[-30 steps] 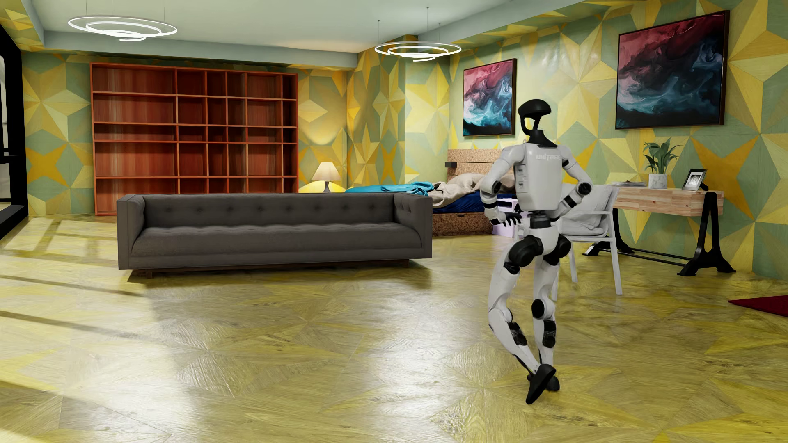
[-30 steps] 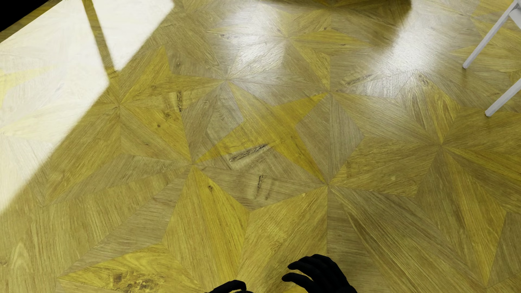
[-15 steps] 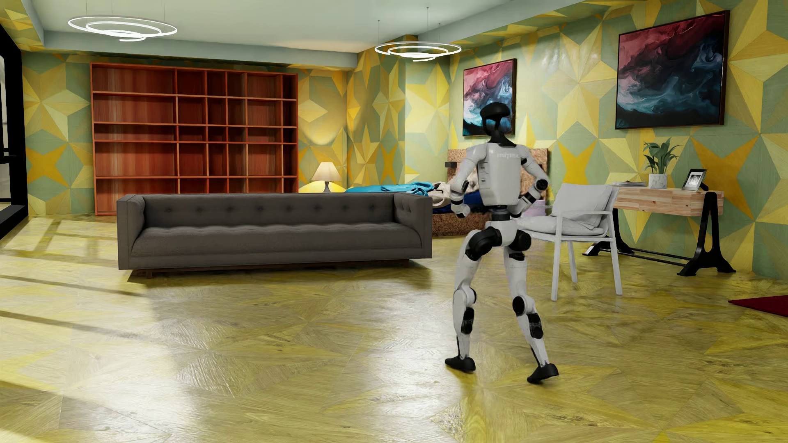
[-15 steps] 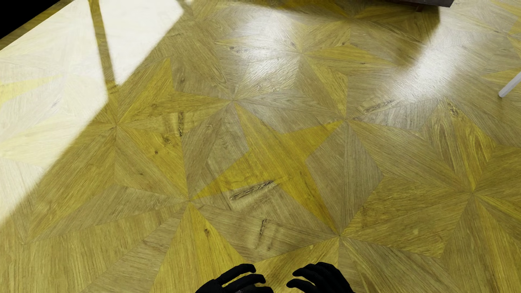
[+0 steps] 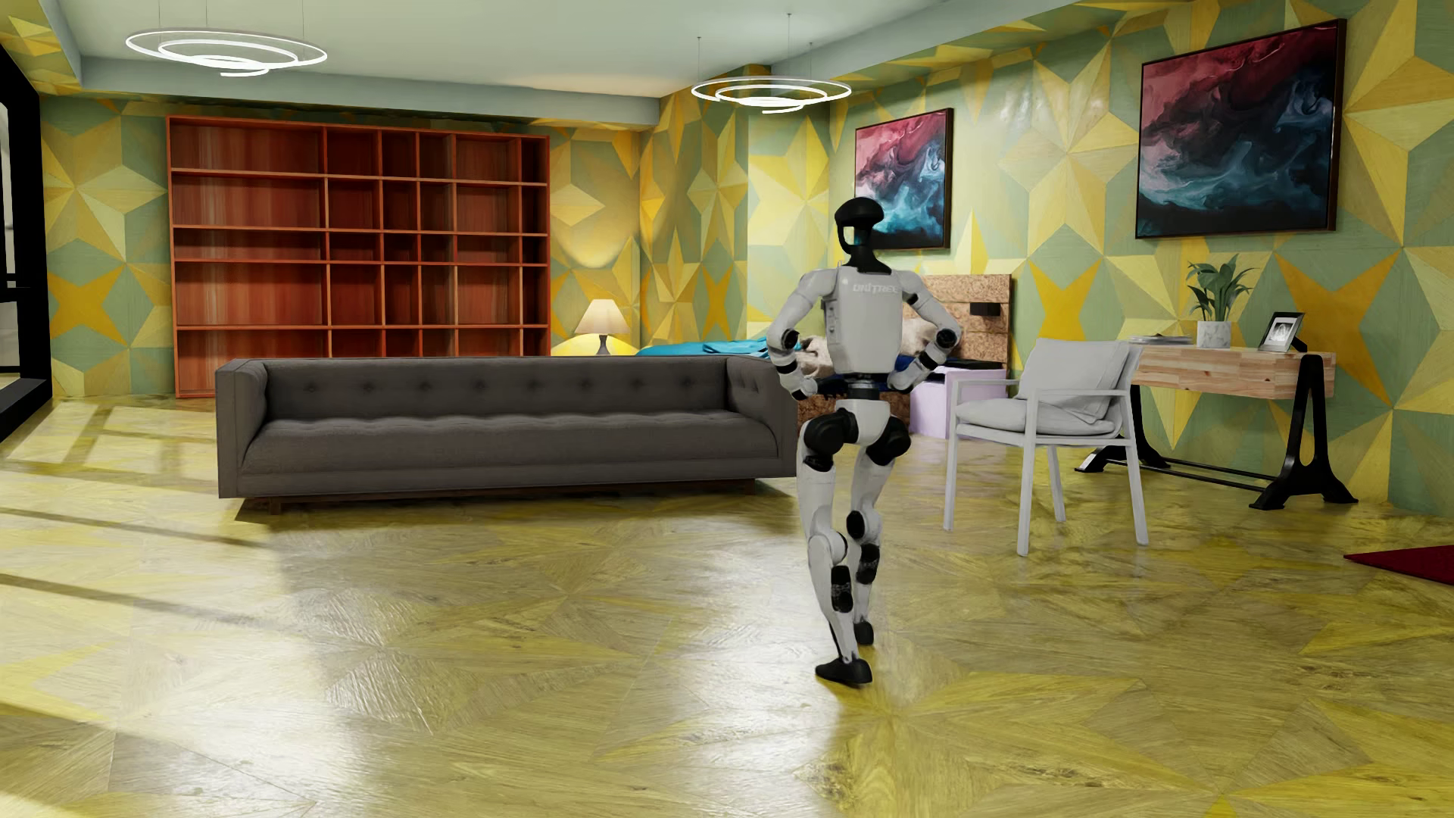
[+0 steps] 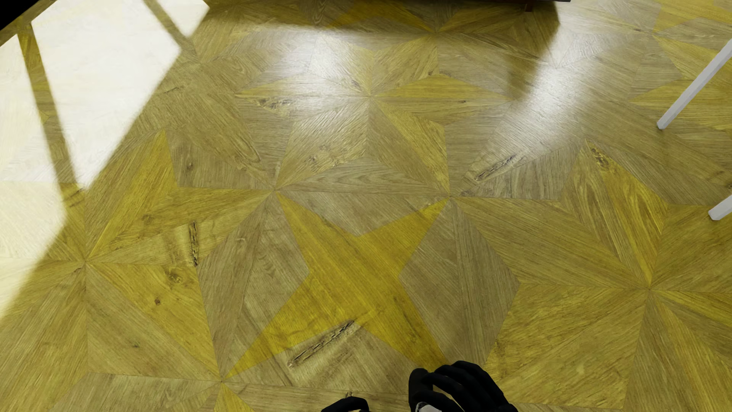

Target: Move towards the dark sofa

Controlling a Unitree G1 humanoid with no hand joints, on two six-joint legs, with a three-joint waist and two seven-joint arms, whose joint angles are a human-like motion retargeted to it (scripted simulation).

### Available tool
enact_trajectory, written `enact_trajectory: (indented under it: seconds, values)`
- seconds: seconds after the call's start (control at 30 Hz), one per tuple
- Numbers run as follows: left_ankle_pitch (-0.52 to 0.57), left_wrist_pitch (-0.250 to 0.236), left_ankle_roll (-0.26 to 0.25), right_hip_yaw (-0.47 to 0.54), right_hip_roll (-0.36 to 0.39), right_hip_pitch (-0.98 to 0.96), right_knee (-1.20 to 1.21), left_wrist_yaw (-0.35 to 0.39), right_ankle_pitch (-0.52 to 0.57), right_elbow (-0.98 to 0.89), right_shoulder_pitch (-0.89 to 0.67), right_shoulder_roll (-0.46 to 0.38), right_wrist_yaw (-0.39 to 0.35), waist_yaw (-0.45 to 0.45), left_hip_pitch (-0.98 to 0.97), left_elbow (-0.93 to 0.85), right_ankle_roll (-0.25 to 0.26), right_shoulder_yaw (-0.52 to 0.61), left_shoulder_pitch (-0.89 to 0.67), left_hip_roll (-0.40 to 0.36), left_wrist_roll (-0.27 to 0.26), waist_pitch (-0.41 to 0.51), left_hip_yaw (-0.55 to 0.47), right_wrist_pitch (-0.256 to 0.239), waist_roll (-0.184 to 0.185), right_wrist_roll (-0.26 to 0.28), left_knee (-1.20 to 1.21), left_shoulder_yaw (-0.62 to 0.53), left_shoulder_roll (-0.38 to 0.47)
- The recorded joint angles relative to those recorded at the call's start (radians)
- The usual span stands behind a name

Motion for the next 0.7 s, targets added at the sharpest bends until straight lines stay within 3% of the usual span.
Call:
enact_trajectory:
  seconds: [0.03,0.07,0.1,0.17,0.23,0.3,0.4,0.43,0.47,0.53,0.6,0.7]
  values:
    - [-0.013,0.01,-0.005,0.023,0.015,0.013,-0.129,0.004,-0.002,0.005,0.009,0.016,0.0,-0.003,0.035,0.003,0.059,-0.019,-0.005,0.006,-0.007,-0.005,-0.009,-0.005,0.015,-0.012,-0.028,-0.015,0.003]
    - [-0.024,0.019,-0.012,0.013,0.019,0.008,-0.129,0.0,0.075,0.006,0.011,0.032,0.0,-0.005,0.07,0.005,0.072,-0.036,-0.007,0.014,-0.026,-0.01,-0.015,-0.015,0.028,-0.029,-0.046,-0.026,0.007]
    - [-0.036,0.023,-0.022,-0.004,0.024,-0.007,-0.062,-0.005,0.144,-0.008,0.007,0.048,0.001,-0.006,0.102,0.006,0.046,-0.052,-0.006,0.022,-0.047,-0.014,-0.02,-0.03,0.041,-0.038,-0.048,-0.026,0.008]
    - [0.004,0.023,-0.019,-0.013,0.06,-0.011,0.072,0.021,0.115,-0.065,0.0,0.074,0.0,-0.011,0.162,0.019,-0.013,-0.07,0.008,0.053,-0.028,-0.025,-0.014,-0.06,0.079,-0.017,-0.027,0.015,-0.004]
    - [0.161,0.022,-0.002,-0.045,0.088,0.051,0.073,0.069,0.051,-0.086,0.009,0.079,0.0,-0.013,0.174,0.05,-0.036,-0.087,0.0,0.097,0.026,-0.042,-0.018,-0.064,0.124,0.004,0.018,0.033,-0.026]
    - [0.35,0.014,0.004,-0.095,0.097,0.123,0.026,0.072,0.018,-0.062,0.024,0.097,0.0,-0.019,0.108,0.083,-0.052,-0.109,-0.029,0.147,-0.004,-0.054,-0.03,-0.061,0.163,-0.014,0.157,-0.027,-0.013]
    - [0.576,0.015,-0.084,-0.181,0.129,0.192,0.059,0.029,-0.073,-0.036,0.043,0.133,0.0,-0.025,-0.086,0.055,-0.08,-0.114,-0.091,0.306,-0.035,-0.051,-0.008,-0.075,0.21,-0.033,0.552,-0.137,0.068]
    - [0.568,0.021,-0.092,-0.204,0.15,0.22,0.074,0.02,-0.107,-0.04,0.043,0.137,0.0,-0.02,-0.159,0.033,-0.089,-0.108,-0.115,0.338,-0.035,-0.046,-0.035,-0.082,0.227,-0.022,0.678,-0.159,0.086]
    - [0.503,0.031,-0.133,-0.226,0.17,0.248,0.089,0.025,-0.141,-0.046,0.042,0.141,0.0,-0.016,-0.232,0.015,-0.098,-0.105,-0.129,0.321,-0.028,-0.042,-0.087,-0.09,0.24,-0.007,0.772,-0.168,0.095]
    - [0.378,0.043,-0.156,-0.263,0.198,0.316,0.102,0.059,-0.194,-0.046,0.011,0.132,0.0,-0.014,-0.347,0.02,-0.11,-0.061,-0.137,0.3,-0.014,-0.035,-0.133,-0.064,0.252,0.035,0.836,-0.159,0.093]
    - [0.217,0.062,-0.088,-0.285,0.217,0.391,0.094,0.059,-0.231,-0.01,0.019,0.113,0.0,-0.007,-0.436,0.004,-0.117,-0.034,-0.099,0.292,0.004,-0.031,-0.12,-0.062,0.251,0.027,0.756,-0.122,0.101]
    - [0.145,0.084,-0.033,-0.297,0.233,0.489,0.047,0.043,-0.252,0.025,0.005,0.095,0.001,0.014,-0.525,-0.034,-0.12,0.026,-0.051,0.221,0.033,-0.027,-0.098,-0.045,0.235,0.053,0.441,-0.052,0.111]
